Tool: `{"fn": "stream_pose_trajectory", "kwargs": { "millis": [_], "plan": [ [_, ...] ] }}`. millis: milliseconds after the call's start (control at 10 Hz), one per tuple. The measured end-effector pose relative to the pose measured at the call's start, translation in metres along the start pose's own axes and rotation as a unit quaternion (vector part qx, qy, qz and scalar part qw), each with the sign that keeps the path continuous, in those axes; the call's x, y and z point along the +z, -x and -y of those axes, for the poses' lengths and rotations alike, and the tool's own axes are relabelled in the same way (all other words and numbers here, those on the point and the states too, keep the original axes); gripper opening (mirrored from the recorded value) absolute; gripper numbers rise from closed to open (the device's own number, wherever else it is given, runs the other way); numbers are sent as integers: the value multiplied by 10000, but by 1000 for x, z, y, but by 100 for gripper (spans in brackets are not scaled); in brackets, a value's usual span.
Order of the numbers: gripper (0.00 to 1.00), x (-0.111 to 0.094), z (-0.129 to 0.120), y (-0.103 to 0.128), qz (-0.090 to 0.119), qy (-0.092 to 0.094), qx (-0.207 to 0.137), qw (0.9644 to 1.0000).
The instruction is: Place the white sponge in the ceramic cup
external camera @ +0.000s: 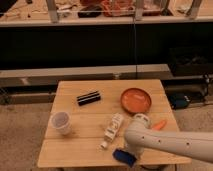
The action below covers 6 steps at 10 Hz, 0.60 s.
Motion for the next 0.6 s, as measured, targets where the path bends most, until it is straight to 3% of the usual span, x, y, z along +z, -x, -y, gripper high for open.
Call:
{"fn": "stream_pose_trajectory", "kwargs": {
  "millis": [200,400,600],
  "plan": [
    [0,0,-4,1,10,25,18,10000],
    [0,2,-7,4,35,53,-7,10000],
    [0,-15,0,7,73,-297,-63,9995]
  ]
}}
